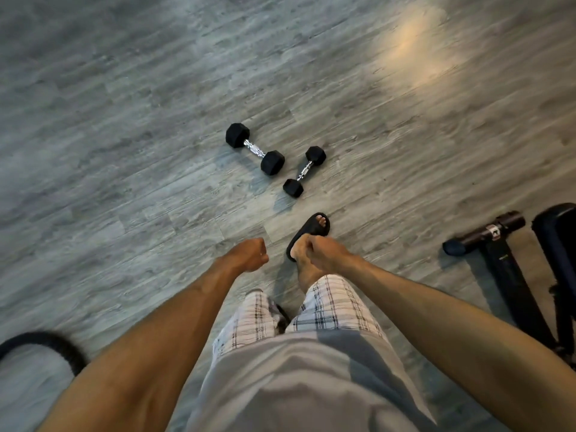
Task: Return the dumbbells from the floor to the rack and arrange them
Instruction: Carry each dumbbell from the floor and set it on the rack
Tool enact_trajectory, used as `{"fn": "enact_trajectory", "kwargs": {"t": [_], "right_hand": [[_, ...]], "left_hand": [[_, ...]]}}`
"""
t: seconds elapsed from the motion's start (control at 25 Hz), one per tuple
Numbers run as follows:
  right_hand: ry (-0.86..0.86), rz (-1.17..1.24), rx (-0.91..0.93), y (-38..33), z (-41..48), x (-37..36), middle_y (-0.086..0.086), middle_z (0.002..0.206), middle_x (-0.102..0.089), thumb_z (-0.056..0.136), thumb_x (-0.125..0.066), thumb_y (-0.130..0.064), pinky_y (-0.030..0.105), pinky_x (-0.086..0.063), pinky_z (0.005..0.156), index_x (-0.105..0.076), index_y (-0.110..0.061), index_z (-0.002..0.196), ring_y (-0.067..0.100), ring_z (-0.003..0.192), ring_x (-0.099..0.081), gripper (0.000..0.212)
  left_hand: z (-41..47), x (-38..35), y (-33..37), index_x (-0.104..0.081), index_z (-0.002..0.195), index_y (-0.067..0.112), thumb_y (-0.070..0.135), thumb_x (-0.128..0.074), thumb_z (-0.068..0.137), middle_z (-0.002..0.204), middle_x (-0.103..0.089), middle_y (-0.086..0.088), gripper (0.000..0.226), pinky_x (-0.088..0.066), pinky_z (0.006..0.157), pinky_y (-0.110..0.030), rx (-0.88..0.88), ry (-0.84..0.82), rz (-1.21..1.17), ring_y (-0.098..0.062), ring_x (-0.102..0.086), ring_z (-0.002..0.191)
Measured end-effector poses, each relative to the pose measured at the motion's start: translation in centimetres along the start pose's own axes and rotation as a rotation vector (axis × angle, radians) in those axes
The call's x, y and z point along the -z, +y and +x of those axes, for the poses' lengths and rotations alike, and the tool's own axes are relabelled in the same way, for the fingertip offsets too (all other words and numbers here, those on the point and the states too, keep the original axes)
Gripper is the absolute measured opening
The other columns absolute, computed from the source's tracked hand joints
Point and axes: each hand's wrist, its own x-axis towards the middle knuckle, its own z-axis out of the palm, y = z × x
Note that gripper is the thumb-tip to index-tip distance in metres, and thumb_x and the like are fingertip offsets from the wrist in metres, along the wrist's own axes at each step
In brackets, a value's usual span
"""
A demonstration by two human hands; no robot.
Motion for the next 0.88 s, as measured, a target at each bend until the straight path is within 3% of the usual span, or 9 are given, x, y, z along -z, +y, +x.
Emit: {"fn": "enact_trajectory", "kwargs": {"t": [0.12,0.36,0.44,0.48,0.52,0.56,0.64,0.8,0.88], "right_hand": [[-0.018,0.020,-0.019,-0.8,4.3,4.0,0.018,0.101,-0.071,0.095,-0.046,-0.025,0.044,-0.054,0.080,-0.062,-0.005,0.097,0.037,0.097,-0.066,0.026],[-0.027,0.248,-0.180,-0.3,15.1,7.5,0.021,0.123,-0.061,0.096,-0.045,-0.020,0.036,-0.045,0.094,-0.059,-0.016,0.096,0.036,0.117,-0.055,0.014],[-0.003,0.310,-0.232,0.3,19.1,7.4,0.020,0.118,-0.061,0.099,-0.043,-0.017,0.031,-0.046,0.090,-0.062,-0.009,0.112,0.025,0.110,-0.061,0.024],[0.034,0.375,-0.259,0.5,20.9,7.3,0.019,0.110,-0.063,0.100,-0.043,-0.015,0.027,-0.050,0.083,-0.061,-0.003,0.117,0.016,0.097,-0.066,0.028],[0.068,0.423,-0.284,0.7,23.0,7.3,0.017,0.101,-0.065,0.099,-0.044,-0.015,0.025,-0.054,0.077,-0.062,-0.002,0.115,0.010,0.082,-0.067,0.027],[0.102,0.435,-0.289,1.2,25.4,6.9,0.016,0.095,-0.069,0.096,-0.045,-0.017,0.032,-0.057,0.077,-0.064,-0.006,0.106,0.014,0.075,-0.067,0.023],[0.099,0.450,-0.328,2.7,30.1,5.8,0.014,0.090,-0.074,0.090,-0.046,-0.025,0.044,-0.059,0.078,-0.061,-0.016,0.090,0.027,0.080,-0.069,0.016],[0.180,0.712,-0.483,5.7,40.4,4.5,0.016,0.093,-0.074,0.095,-0.048,-0.015,0.036,-0.057,0.066,-0.052,-0.021,0.077,0.027,0.076,-0.071,0.019],[0.254,0.832,-0.548,7.7,45.8,4.0,0.018,0.098,-0.072,0.092,-0.051,-0.012,0.041,-0.058,0.075,-0.049,-0.023,0.075,0.030,0.080,-0.068,0.020]], "left_hand": [[5.3,3.4,1.0,-0.059,0.117,0.005,0.020,-0.056,0.095,0.116,-0.065,-0.015,0.027,-0.046,0.082,-0.032,0.012,-0.016,-0.055,-0.030,-0.061,0.104],[17.6,6.9,2.1,-0.062,0.113,0.009,0.021,-0.058,0.092,0.114,-0.065,-0.014,0.024,-0.046,0.078,-0.031,0.017,-0.067,-0.142,-0.026,-0.062,0.095],[22.0,7.3,2.0,-0.062,0.108,0.010,0.019,-0.059,0.092,0.109,-0.068,-0.013,0.019,-0.046,0.076,-0.029,0.020,-0.071,-0.168,-0.022,-0.061,0.090],[23.9,7.4,1.9,-0.063,0.106,0.012,0.019,-0.059,0.092,0.108,-0.069,-0.012,0.017,-0.048,0.078,-0.030,0.029,-0.068,-0.182,-0.023,-0.062,0.091],[26.5,7.5,1.6,-0.062,0.104,0.014,0.020,-0.059,0.092,0.108,-0.069,-0.010,0.014,-0.050,0.082,-0.033,0.040,-0.071,-0.190,-0.024,-0.063,0.095],[28.9,7.4,1.3,-0.062,0.102,0.016,0.020,-0.059,0.092,0.108,-0.069,-0.009,0.011,-0.050,0.086,-0.035,0.053,-0.076,-0.196,-0.025,-0.063,0.098],[33.5,6.6,0.2,-0.060,0.101,0.016,0.020,-0.059,0.092,0.107,-0.068,-0.009,0.010,-0.050,0.085,-0.035,0.066,-0.106,-0.190,-0.026,-0.064,0.095],[43.7,4.6,-1.7,-0.062,0.108,0.011,0.019,-0.058,0.092,0.105,-0.068,-0.010,0.018,-0.053,0.085,-0.036,0.037,-0.179,-0.135,-0.025,-0.065,0.093],[48.8,3.8,-2.4,-0.059,0.105,0.013,0.019,-0.059,0.091,0.103,-0.067,-0.010,0.015,-0.055,0.087,-0.039,0.048,-0.183,-0.132,-0.026,-0.065,0.095]]}}
